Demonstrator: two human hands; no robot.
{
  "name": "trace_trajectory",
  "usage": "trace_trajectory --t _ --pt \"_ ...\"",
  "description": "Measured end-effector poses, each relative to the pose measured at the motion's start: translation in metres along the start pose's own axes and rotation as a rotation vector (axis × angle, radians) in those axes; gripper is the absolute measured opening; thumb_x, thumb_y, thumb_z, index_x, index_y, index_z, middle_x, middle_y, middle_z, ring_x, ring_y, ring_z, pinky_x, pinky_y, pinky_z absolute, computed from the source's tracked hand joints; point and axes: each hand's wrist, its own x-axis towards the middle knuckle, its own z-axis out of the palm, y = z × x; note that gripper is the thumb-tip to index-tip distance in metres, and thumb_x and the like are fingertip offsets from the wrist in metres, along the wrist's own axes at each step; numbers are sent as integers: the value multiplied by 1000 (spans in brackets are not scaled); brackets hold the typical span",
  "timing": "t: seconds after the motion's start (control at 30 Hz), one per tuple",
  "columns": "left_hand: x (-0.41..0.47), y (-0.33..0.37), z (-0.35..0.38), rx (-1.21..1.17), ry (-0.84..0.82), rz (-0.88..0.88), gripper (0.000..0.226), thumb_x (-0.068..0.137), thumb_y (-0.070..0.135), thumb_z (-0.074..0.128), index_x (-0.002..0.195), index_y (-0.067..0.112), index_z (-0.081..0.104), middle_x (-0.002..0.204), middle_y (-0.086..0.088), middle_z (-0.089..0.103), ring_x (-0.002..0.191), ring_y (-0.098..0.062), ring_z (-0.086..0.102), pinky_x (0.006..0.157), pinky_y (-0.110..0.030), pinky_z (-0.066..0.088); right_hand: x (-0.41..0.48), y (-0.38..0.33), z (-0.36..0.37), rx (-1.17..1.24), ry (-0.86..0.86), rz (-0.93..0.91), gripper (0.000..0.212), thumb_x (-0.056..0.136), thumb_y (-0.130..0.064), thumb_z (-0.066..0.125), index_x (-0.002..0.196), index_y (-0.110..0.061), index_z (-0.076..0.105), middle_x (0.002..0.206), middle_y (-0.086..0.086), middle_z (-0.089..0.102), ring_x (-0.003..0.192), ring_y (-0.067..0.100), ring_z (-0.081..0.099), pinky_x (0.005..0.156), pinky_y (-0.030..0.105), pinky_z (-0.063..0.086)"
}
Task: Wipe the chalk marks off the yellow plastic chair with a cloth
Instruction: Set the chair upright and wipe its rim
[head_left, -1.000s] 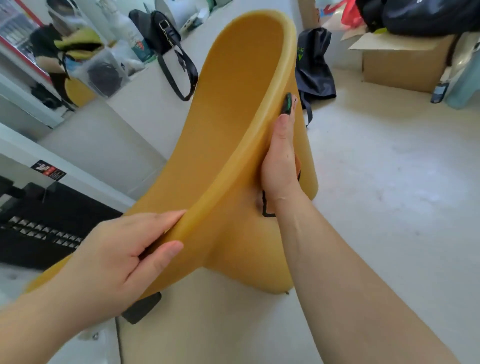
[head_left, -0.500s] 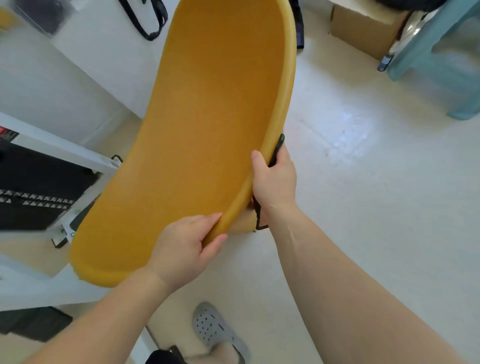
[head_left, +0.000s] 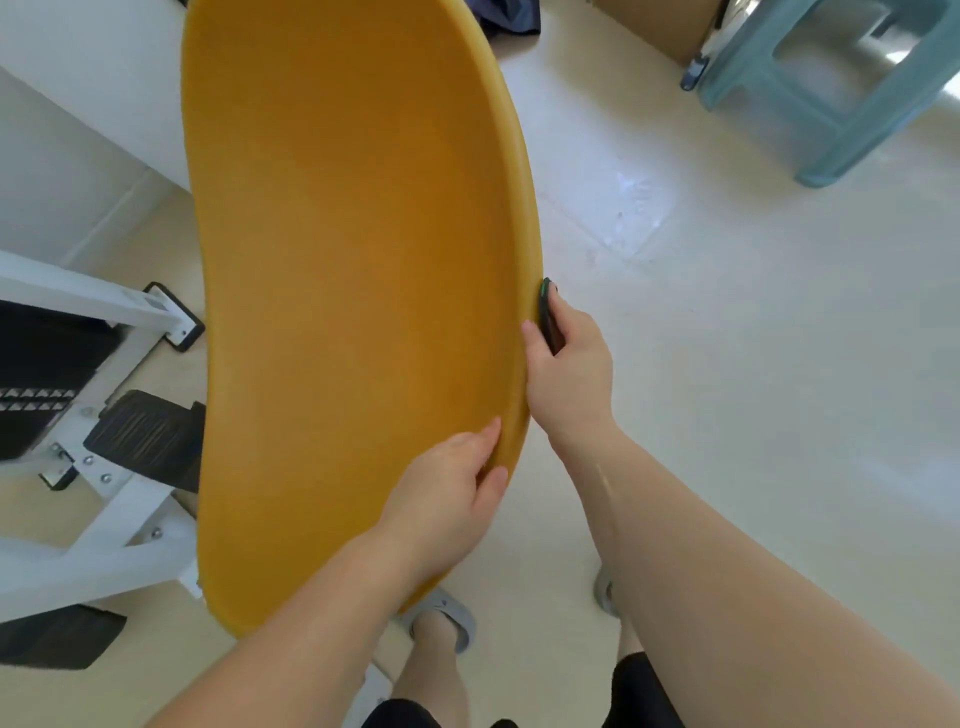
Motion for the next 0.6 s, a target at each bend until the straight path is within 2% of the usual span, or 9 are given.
trace_trajectory --t 0.13,0.23,0.3,0.37,0.47,0.53,0.6 --pt "23 -6 -35 195 -116 107 47 103 32 43 150 26 44 137 2 60 124 -21 56 97 -37 48 -4 9 -10 -189 -50 -36 46 88 -37 74 128 -18 62 105 -6 61 95 10 55 84 29 46" --pt "66 -6 -75 331 96 197 52 95 32 50 146 22 50 124 -6 64 115 -32 58 91 -45 51 -15 13 -4 -224 -62 -40 69 82 -40 78 144 -22 52 118 -3 60 109 13 54 91 31 47" --pt "102 -1 -98 485 192 268 65 89 26 65 150 21 43 134 -12 55 118 -38 53 93 -51 49 -16 15 0 -192 -48 -50 77 83 -36 75 153 -24 43 123 -4 57 115 14 54 96 35 49" --pt "137 9 -112 673 202 316 77 85 25 71 153 25 36 153 -14 38 134 -39 41 106 -55 40 -11 17 0 -191 -50 -78 80 84 -34 73 156 -24 39 121 -6 54 113 15 55 95 37 52" --pt "184 26 -121 889 131 333 79 90 39 66 156 35 23 168 -3 3 154 -30 7 121 -58 12 0 18 -8 -229 -88 -117 83 83 -34 71 157 -23 36 117 -9 50 107 14 54 87 35 54" --pt "208 38 -119 947 77 367 73 93 46 61 154 36 24 169 3 -1 155 -26 -2 121 -60 6 11 20 -23 -270 -138 -153 84 83 -34 71 158 -21 35 117 -9 50 107 14 54 88 34 53" --pt "227 48 -120 911 42 391 62 92 46 62 148 35 36 167 5 14 156 -22 2 122 -60 6 26 19 -45 -358 -198 -214 84 84 -35 71 158 -19 34 119 -7 51 109 16 53 90 33 51"
